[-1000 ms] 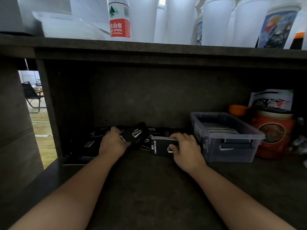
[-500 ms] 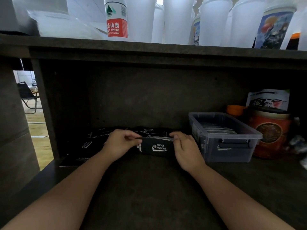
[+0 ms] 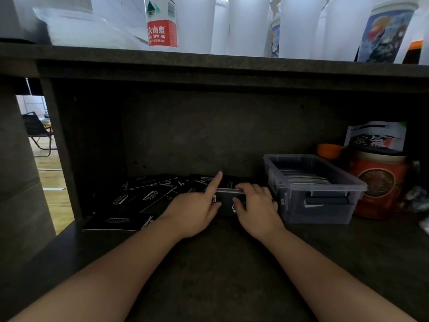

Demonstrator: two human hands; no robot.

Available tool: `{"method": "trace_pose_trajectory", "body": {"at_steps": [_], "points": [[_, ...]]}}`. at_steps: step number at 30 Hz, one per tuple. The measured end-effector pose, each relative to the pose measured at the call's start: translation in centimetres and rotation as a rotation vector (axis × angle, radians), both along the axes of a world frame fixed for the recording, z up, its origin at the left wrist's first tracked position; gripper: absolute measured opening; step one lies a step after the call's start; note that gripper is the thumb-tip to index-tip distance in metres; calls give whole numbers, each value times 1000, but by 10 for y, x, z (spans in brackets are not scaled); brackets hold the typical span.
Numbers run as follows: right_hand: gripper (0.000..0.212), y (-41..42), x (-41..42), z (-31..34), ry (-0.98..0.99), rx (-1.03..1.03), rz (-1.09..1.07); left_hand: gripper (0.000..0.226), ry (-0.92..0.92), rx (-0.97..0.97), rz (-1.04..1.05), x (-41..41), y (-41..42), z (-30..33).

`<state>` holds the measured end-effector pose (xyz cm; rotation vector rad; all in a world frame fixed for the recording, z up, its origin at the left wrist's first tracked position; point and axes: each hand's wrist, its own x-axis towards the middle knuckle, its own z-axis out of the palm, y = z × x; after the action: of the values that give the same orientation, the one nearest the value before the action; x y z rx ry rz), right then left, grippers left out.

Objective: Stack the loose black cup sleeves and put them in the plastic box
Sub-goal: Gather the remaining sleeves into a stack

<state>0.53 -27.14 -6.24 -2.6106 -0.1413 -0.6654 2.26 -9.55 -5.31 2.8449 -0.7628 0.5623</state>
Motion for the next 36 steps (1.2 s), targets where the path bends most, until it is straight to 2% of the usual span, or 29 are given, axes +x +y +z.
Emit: {"method": "trace_pose_trajectory", "body": {"at_steps": [3,5,7,9,13,18,24,25,27,28,29,31,33,36], "points": [[34,-1,0,1,-5,9,10,64,-66,-222,178,14,10,-3],[30,-1,-1,1,-8,16,19,63,-47,-167,366,28,25,-10],[28,-1,-1,1,-14,16,28,73,111,-55,527,35,37,-15],[27,-2,-1,2,-17,20,32,81,250,-56,552,37,44,-15],[26,-3,-1,2,-20,24,37,69,152,-181,491,40,45,-13],[27,-4,-1,2,-15,27,38,67,222,-589,441,38,43,-12],[31,-4,1,2,-9,46,47,36,-21,-1183,352,42,59,2],[34,-4,1,2,-7,60,48,29,12,-1308,301,42,64,5],[39,-5,3,1,-5,86,53,8,196,-1519,125,37,72,10],[41,-5,4,0,-4,95,55,1,320,-1527,30,34,74,12],[42,-6,4,0,-3,104,58,5,440,-1456,-43,30,75,12],[38,-6,4,0,-16,134,71,7,572,-1174,-89,29,75,7],[34,-6,3,0,-43,156,84,15,471,-815,-1,27,65,4],[31,-5,2,2,-38,129,81,33,170,-359,153,17,35,6]]}}
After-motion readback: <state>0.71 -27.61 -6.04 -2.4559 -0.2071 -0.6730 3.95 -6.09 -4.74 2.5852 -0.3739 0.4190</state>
